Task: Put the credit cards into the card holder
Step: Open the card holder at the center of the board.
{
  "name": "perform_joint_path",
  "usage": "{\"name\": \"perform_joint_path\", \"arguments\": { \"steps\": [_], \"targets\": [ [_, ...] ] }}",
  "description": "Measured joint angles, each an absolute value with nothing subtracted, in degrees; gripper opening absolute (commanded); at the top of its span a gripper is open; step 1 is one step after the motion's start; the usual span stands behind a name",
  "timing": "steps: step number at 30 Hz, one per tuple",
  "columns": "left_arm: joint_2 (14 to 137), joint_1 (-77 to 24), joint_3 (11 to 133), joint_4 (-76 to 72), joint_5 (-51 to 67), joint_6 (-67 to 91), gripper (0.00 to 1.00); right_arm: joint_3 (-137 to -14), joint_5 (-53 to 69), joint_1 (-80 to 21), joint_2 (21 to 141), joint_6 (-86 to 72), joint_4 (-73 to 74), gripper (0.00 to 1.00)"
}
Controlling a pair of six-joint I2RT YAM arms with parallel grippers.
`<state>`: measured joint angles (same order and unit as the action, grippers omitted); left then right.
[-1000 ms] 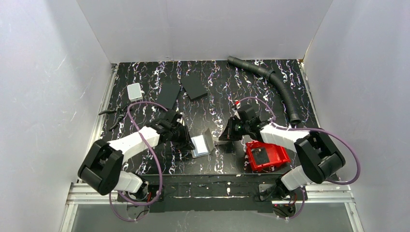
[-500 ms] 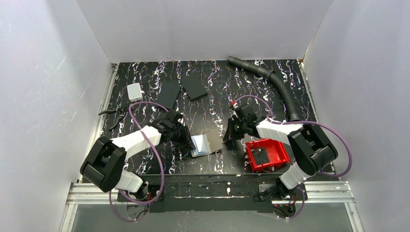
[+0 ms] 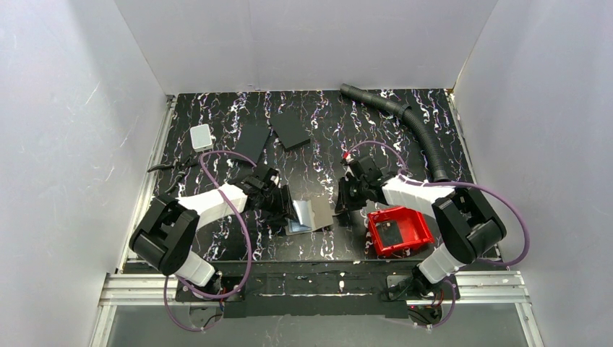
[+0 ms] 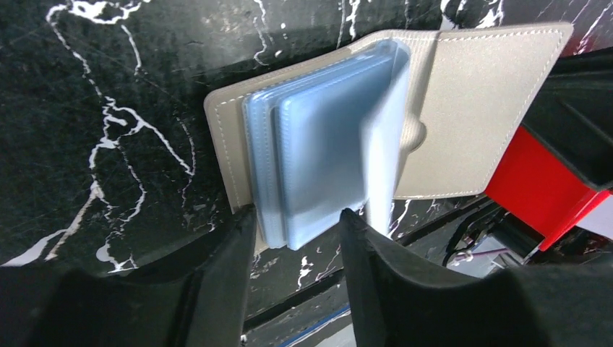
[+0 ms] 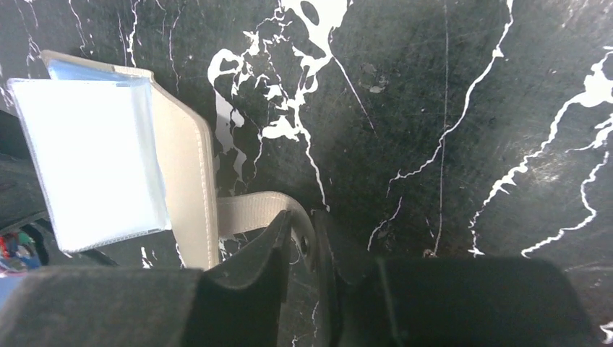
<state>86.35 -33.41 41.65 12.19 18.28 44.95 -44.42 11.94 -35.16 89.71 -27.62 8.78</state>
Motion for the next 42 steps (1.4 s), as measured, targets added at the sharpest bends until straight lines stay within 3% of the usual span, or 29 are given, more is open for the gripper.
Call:
{"name": "perform_joint_path", "arguments": {
  "steps": [4,11,16,19,20,24,27,31,33,34,36,37,40,42],
  "targets": [
    [86.7,-33.6,42.4,11.7,18.6,44.7,0.55,-47.7,8.8,-36.4,88.6,-25.5,14.1,0.54],
    [87.2,-33.5,42.4,10.8,20.0,45.1,0.58,-55.4,-0.4,-40.1,82.5,-21.5,22.9,0.80],
    [87.2,-33.5,42.4,10.4,20.4,45.3,0.62,-56.3,-4.2,-48.4,77.7,-19.2,22.8,0.85],
    [87.1,-33.5,42.3,10.3,20.7,45.4,0.63,-54.6,-3.2,-52.9,75.0,-19.0,19.0,0.79],
    [87.0,-33.5,42.3,10.2,20.8,45.4,0.63,-54.0,-3.0,-53.8,74.3,-19.0,17.8,0.73],
    [87.0,-33.5,42.3,10.0,21.3,45.5,0.64,-49.9,-0.6,-56.1,70.5,-19.1,10.9,0.37],
    [87.0,-33.5,42.3,9.2,21.8,45.6,0.65,-48.2,0.4,-56.2,69.8,-19.7,8.0,0.25],
    [87.0,-33.8,42.3,8.8,22.2,45.7,0.66,-45.8,2.0,-56.2,70.1,-20.8,5.2,0.27],
    [87.0,-33.9,42.3,8.8,22.2,45.7,0.66,-44.7,3.1,-56.3,70.6,-21.2,4.0,0.54],
    [87.0,-33.9,42.3,8.8,22.2,45.7,0.66,-44.5,3.4,-56.3,70.9,-21.6,3.6,0.62],
    [87.0,-33.9,42.3,8.7,22.2,45.7,0.66,-44.4,3.2,-56.4,71.2,-21.9,3.8,0.65],
    [87.0,-33.9,42.3,8.7,22.2,45.7,0.66,-44.4,3.0,-56.4,71.2,-22.1,3.9,0.61],
    [87.0,-33.9,42.3,8.7,22.2,45.7,0.67,-44.0,3.0,-56.6,69.8,-22.0,3.9,0.24],
    [87.0,-33.9,42.3,8.7,22.2,45.7,0.67,-42.5,3.3,-56.8,68.5,-22.5,2.8,0.06]
  ]
}}
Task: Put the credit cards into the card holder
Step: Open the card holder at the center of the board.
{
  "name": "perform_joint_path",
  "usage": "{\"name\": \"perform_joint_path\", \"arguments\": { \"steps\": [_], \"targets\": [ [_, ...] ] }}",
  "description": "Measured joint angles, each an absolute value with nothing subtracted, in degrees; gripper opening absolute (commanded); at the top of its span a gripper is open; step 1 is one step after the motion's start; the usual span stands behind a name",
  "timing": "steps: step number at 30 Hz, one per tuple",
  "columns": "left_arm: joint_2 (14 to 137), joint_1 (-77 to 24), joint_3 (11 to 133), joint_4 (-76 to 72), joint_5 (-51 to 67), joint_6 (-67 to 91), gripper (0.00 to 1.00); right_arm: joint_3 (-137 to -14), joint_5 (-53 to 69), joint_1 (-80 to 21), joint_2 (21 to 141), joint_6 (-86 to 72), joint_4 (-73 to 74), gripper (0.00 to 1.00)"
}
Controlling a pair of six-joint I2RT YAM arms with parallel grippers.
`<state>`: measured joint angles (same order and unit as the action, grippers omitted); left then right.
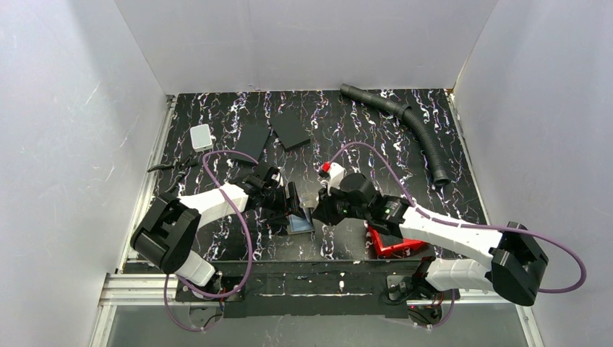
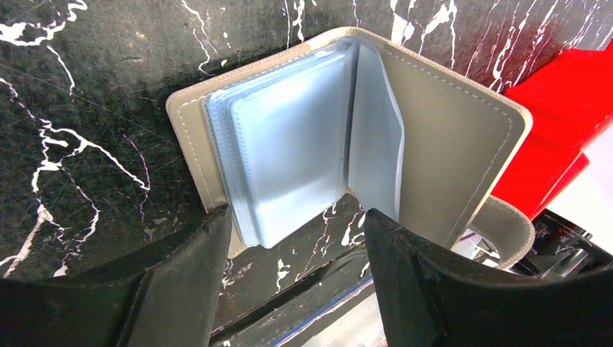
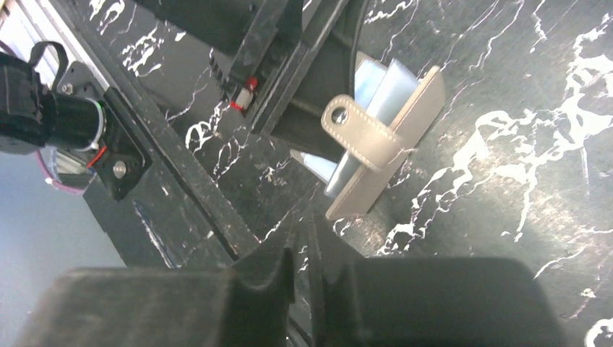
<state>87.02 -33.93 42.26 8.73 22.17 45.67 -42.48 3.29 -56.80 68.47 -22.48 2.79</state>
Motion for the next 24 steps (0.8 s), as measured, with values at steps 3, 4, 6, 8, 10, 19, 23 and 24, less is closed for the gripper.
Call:
{"name": "perform_joint_path", "arguments": {
  "steps": [3,4,6,8,10,19,23,24],
  "targets": [
    [87.0,-33.9,42.3,8.7,22.2,45.6,0.67,-39.2,4.0,-57.6,68.0,-23.7,0.2,0.01],
    [87.0,-33.9,42.3,8.7,22.2,45.7,0.67,-38.4,4.1,-58.0,68.4,-24.0,-0.4,0.01],
    [87.0,-34.0,42.3,8.7,22.2,45.7,0.67,-37.7,4.0,-59.0,70.0,-24.3,-1.3,0.01],
    [87.0,-34.0,42.3,8.7,22.2,45.7,0.67,-37.7,3.2,-60.4,71.5,-24.4,-2.8,0.01],
    [87.0,-34.0,42.3,8.7,22.1,45.7,0.67,-37.7,1.6,-62.0,72.7,-24.7,-4.4,0.01],
    [87.0,-34.0,42.3,8.7,22.1,45.7,0.67,-38.2,-14.6,-67.9,78.9,-25.6,-6.9,0.01],
    [87.0,-34.0,42.3,8.7,22.1,45.6,0.67,-38.2,-22.3,-67.9,79.4,-27.1,-8.3,0.01],
    [87.0,-34.0,42.3,8.7,22.0,45.6,0.67,-38.0,-24.1,-67.9,79.4,-27.5,-8.9,0.01]
  ]
}}
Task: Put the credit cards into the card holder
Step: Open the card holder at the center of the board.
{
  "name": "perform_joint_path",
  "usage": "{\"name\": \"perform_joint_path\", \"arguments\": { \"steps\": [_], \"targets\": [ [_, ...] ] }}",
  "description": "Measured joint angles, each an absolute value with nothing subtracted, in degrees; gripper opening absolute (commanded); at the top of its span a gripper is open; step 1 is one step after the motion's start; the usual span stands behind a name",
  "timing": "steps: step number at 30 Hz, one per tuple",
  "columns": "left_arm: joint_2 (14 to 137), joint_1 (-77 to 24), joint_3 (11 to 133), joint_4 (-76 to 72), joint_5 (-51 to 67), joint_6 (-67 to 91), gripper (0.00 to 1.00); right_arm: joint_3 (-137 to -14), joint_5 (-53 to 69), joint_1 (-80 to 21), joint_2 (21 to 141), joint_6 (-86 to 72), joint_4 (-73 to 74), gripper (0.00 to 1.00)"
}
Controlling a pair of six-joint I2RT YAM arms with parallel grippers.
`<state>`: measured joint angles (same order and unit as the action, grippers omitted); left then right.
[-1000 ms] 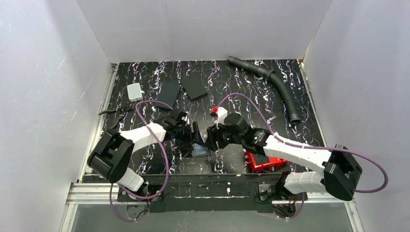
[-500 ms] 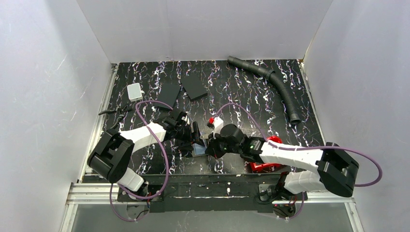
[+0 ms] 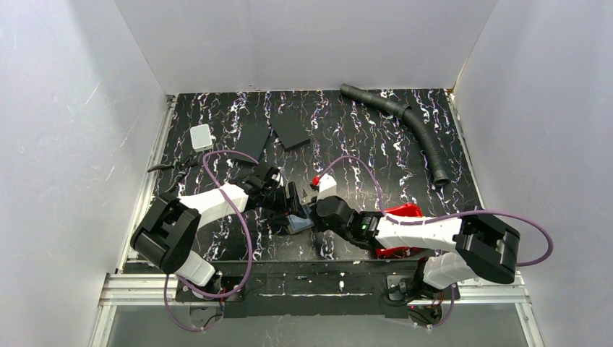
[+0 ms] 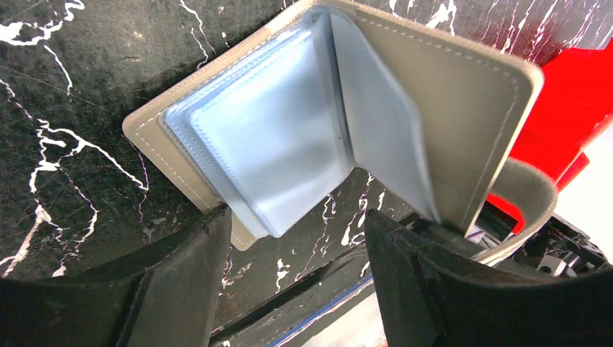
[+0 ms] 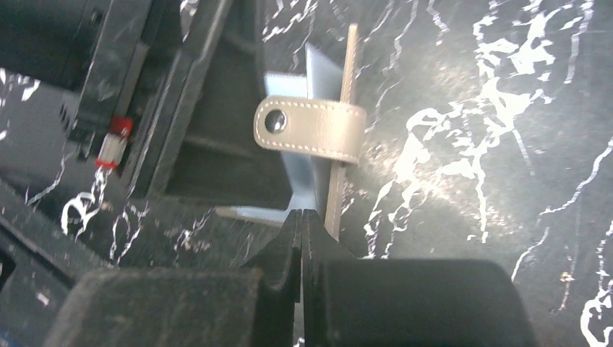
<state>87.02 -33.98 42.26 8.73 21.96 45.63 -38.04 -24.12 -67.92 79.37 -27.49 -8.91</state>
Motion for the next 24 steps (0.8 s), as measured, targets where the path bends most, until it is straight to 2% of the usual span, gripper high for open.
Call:
{"name": "perform_joint_path", "arguments": {
  "steps": [7,13,17,24],
  "targets": [
    [87.6,-34.0,42.4,8.9,21.5,45.3,0.63,-37.6,-31.7,-67.3,79.8,-31.1,-11.0,0.01],
    [90.1,-34.0,45.3,12.5,20.8,44.9,0.57,-37.6,-31.0,-62.9,81.8,-33.0,-12.1,0.01],
    [91.8,-34.0,47.3,15.1,20.6,44.6,0.56,-37.6,-23.8,-57.9,83.7,-32.1,-14.2,0.01],
    [92.7,-33.9,48.2,16.3,20.4,43.7,0.55,-35.0,-3.2,-48.8,87.9,-30.3,-20.3,0.05]
  ]
}}
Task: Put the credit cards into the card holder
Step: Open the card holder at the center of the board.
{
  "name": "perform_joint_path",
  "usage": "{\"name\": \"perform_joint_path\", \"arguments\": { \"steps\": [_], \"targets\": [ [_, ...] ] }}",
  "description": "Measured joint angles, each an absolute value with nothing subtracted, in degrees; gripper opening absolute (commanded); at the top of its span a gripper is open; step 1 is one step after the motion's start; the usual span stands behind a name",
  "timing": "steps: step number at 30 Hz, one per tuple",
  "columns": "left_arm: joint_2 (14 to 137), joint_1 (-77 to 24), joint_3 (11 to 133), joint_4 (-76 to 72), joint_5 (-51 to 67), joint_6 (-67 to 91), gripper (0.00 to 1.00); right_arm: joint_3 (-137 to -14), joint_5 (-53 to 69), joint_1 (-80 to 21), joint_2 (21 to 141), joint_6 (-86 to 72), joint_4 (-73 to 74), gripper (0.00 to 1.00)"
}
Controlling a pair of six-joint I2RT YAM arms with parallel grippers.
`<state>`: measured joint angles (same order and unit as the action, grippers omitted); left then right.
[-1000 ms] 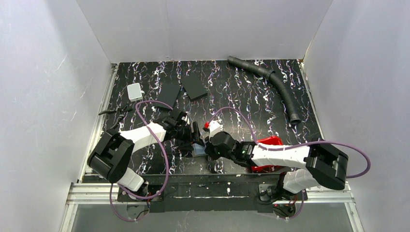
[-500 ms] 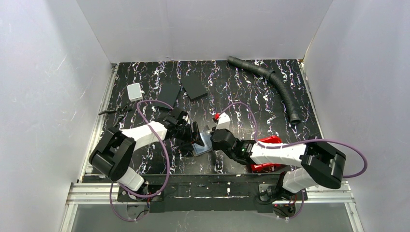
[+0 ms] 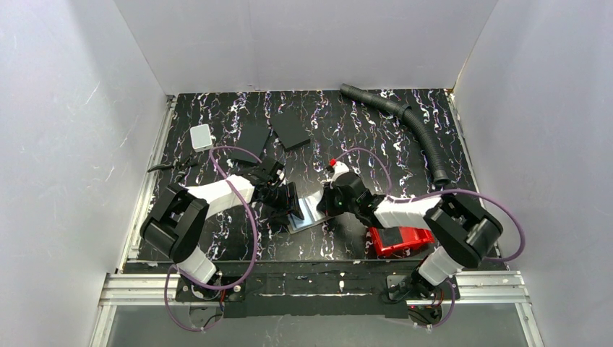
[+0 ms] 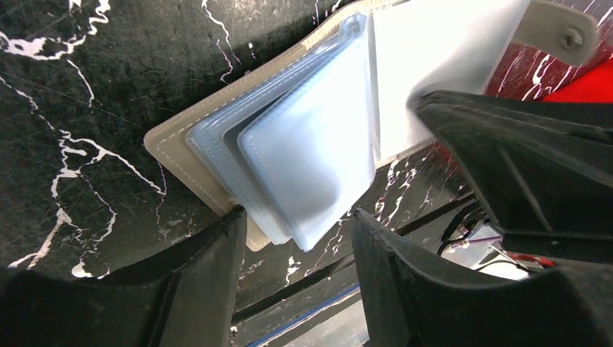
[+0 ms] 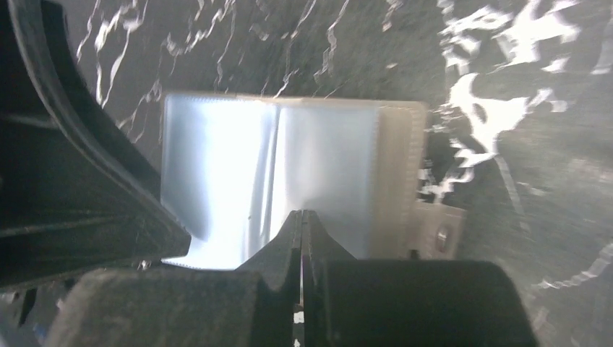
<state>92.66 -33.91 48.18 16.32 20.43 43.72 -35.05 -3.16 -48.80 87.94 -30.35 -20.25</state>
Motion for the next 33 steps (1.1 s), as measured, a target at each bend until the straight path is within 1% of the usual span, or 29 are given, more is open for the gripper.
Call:
{"name": "perform_joint_path", "arguments": {
  "steps": [3,6,11,14,18,27,33],
  "targets": [
    [92.8,-33.9,48.4,16.7,20.3,42.9,0.53,-35.4,5.9,-47.0,91.3,-29.5,-21.4,0.06],
    [93.4,-34.0,49.2,17.8,20.1,41.9,0.45,-37.3,12.7,-46.3,93.8,-29.1,-21.6,0.06],
    [95.1,-34.0,51.0,20.9,18.9,39.9,0.32,-38.1,19.0,-45.2,94.2,-29.2,-21.9,0.04],
    [95.7,-34.0,51.2,21.8,18.0,39.2,0.31,-37.8,21.4,-43.6,95.3,-29.6,-23.6,0.02],
    [96.8,-34.0,51.9,23.1,17.8,38.8,0.30,-35.7,24.8,-40.4,97.9,-31.8,-28.0,0.02],
    [97.7,-34.0,53.0,24.3,18.0,39.3,0.36,-33.0,28.7,-38.2,101.1,-38.2,-36.9,0.01],
    [97.0,-34.1,52.4,23.6,18.0,39.2,0.35,-32.8,29.8,-37.9,101.4,-40.7,-38.2,0.03]
  ]
}}
